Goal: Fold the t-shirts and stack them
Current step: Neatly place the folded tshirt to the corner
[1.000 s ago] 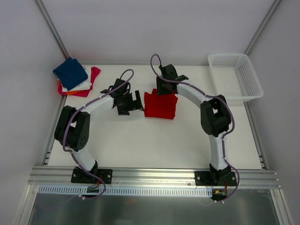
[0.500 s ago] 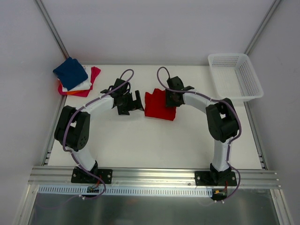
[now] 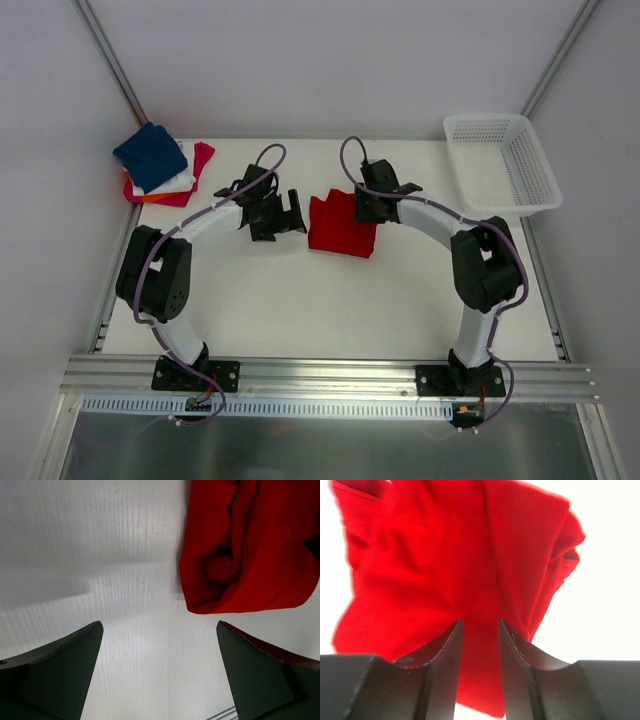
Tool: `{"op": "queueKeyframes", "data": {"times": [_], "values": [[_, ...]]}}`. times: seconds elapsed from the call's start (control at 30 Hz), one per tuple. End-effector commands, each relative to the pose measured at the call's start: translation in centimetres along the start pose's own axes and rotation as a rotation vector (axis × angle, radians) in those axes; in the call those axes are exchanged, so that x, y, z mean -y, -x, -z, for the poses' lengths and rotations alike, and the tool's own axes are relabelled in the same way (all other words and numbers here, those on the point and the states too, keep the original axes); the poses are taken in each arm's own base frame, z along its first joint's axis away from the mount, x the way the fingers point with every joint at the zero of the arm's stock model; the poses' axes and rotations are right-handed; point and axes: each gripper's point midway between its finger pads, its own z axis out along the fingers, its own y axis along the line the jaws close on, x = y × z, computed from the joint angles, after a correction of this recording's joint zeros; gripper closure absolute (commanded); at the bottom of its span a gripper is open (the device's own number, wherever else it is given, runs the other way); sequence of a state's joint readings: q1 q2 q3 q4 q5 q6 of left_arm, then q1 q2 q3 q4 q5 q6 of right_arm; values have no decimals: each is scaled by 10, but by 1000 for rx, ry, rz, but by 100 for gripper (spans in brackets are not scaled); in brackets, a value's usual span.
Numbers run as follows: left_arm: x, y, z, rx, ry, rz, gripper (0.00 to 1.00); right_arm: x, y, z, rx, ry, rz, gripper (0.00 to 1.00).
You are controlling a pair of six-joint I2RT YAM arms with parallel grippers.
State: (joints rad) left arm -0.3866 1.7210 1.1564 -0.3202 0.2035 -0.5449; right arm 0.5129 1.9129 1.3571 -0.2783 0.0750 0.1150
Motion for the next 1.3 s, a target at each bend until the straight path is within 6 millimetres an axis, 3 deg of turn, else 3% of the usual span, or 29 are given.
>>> {"op": "queueKeyframes", "data": {"times": [0.0, 0.1, 0.17, 0.27, 0.4, 0.57, 0.9, 1.27], "values": [[17, 32, 10, 83, -28, -42, 1, -12, 45, 58, 151, 54, 5, 63], [24, 43, 2, 89, -64, -40, 1, -12, 55, 88, 207, 62, 6, 63], [25, 46, -16, 73, -103, -29, 1, -10, 60, 107, 239, 63, 11, 62], [33, 52, -29, 62, -161, -14, 1, -6, 62, 123, 265, 59, 16, 62], [35, 45, -61, 2, -217, 19, 1, -6, 64, 146, 302, 74, 15, 62], [35, 44, -79, 3, -242, 47, 1, -9, 62, 171, 337, 124, 8, 61], [42, 45, -82, 32, -307, 76, 1, -9, 55, 173, 333, 134, 1, 61], [52, 23, -87, -28, -436, 110, 3, -9, 52, 165, 315, 124, 3, 61]]}}
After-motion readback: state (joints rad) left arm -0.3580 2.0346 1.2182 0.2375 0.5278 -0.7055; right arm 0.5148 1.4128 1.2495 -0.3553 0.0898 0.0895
